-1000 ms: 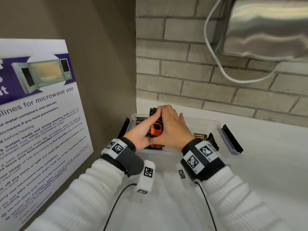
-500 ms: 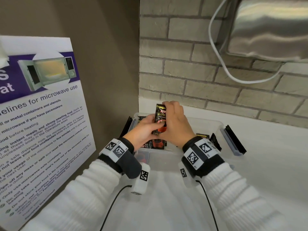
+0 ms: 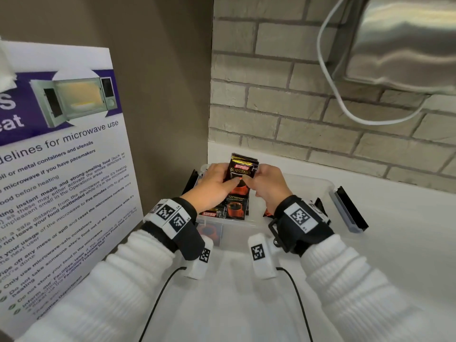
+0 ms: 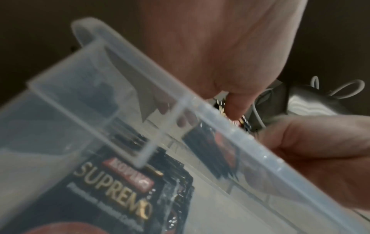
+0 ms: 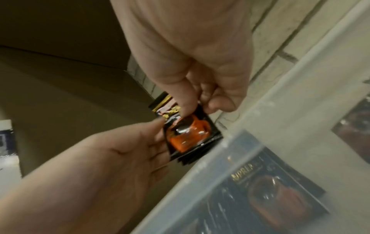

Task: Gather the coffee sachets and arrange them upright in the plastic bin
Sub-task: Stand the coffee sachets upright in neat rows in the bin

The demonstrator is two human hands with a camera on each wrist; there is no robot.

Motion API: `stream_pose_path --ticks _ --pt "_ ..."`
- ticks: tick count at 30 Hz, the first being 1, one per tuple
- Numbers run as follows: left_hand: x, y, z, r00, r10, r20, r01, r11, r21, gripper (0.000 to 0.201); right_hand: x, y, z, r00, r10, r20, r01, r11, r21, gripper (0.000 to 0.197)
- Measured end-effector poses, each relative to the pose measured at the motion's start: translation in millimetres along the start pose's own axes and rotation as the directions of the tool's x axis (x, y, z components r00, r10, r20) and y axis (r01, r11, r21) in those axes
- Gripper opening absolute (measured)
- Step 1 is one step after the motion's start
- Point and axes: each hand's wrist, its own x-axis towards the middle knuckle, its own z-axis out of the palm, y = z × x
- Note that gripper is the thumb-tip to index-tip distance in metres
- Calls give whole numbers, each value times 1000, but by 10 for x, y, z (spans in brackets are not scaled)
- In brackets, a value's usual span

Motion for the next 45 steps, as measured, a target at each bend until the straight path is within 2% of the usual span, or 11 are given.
stream_pose_path --ticks 5,10,12,15,20,24,27,31,39,42,45 --pt "-74 -136 -124 944 -95 -317 205 920 333 38 234 383 102 967 220 -129 -243 948 -206 10" --pt "-44 -219 -60 961 -156 -227 235 894 381 38 179 241 217 912 405 63 -341 836 -429 30" --pt "-31 -213 -53 968 -155 -199 227 877 424 37 134 236 321 943 314 111 -117 625 -772 32" --pt "-26 -201 -60 970 -171 -172 231 867 441 36 158 188 384 939 324 116 -55 473 -879 42" --pt "-35 -205 -68 971 -154 -181 218 878 425 35 166 230 360 938 342 48 -187 619 -763 30" --pt "-39 -211 -61 972 -154 -180 217 885 412 37 114 240 398 868 423 261 -214 791 -573 38" --pt "-48 -209 -64 971 -154 -181 216 892 398 38 136 199 362 914 360 186 -105 654 -749 31" --pt "-62 -196 -66 972 -167 -165 222 888 403 37 85 53 336 871 434 231 -57 556 -829 28" --pt "-117 -163 -89 977 -134 -167 192 892 408 47 169 -11 -258 898 330 292 -50 735 -676 43" --pt "-105 -192 -84 977 -123 -171 183 897 401 46 299 -225 -665 920 299 254 -25 692 -722 47" --pt "-83 -238 -79 979 -117 -168 176 898 404 47 345 -372 -895 885 323 335 173 439 -882 55"
